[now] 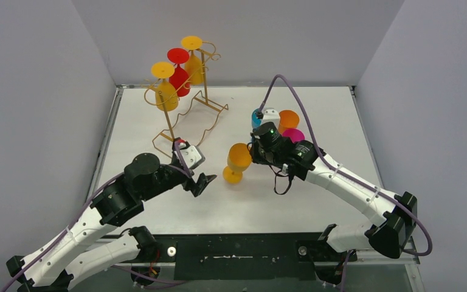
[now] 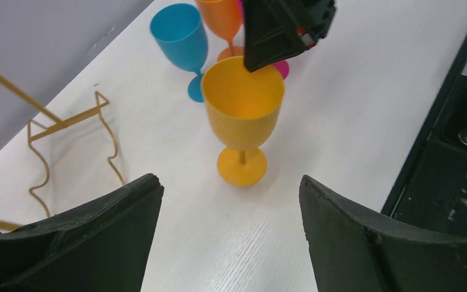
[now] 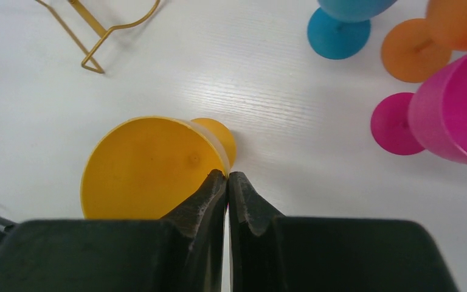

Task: Take the wine glass off the wine glass rack
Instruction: Place the wine glass at the center of the board.

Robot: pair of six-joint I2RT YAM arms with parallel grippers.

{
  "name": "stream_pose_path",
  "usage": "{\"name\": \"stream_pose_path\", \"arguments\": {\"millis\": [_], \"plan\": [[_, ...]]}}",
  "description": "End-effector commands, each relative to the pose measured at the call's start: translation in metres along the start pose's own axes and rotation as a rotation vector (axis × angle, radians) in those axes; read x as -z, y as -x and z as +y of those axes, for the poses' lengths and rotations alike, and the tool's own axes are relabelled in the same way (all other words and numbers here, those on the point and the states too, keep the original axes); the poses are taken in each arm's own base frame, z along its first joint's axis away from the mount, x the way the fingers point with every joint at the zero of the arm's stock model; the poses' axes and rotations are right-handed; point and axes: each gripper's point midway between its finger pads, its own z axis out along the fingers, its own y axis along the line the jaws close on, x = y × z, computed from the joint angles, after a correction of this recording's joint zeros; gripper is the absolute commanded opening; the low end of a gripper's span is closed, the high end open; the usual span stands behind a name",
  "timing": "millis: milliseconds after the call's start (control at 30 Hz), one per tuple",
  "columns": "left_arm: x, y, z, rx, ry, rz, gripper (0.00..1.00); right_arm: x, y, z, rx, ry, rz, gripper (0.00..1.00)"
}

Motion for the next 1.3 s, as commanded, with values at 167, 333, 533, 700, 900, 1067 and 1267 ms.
{"name": "stream_pose_path", "arguments": {"millis": [167,333,533,700,900,1067,1267], "plan": [[0.013,-0.046,0.053,0.129,0.371,0.093,0.83,0.015,0.034,-0.05,0.007,-0.208,-0.103,0.0],[0.019,-0.062,0.073,0.18,0.504,0.097,0.88,0.005,0.041,-0.07,-0.038,-0.218,-0.093,0.0],[0.024,-0.083,0.097,0.264,0.607,0.095,0.93,-0.006,0.043,-0.086,-0.041,-0.253,-0.081,0.0],[0.036,-0.105,0.122,0.384,0.699,0.089,0.93,-0.014,0.044,-0.096,-0.035,-0.282,-0.074,0.0],[0.056,-0.13,0.139,0.484,0.816,0.05,0.93,-0.025,0.047,-0.105,-0.036,-0.289,-0.06,0.0],[0.07,-0.123,0.143,0.491,0.873,0.001,0.93,-0.037,0.044,-0.11,-0.032,-0.293,-0.034,0.0],[0.09,-0.116,0.148,0.481,0.948,-0.065,0.93,-0.047,0.043,-0.114,-0.029,-0.293,-0.021,0.0]]}}
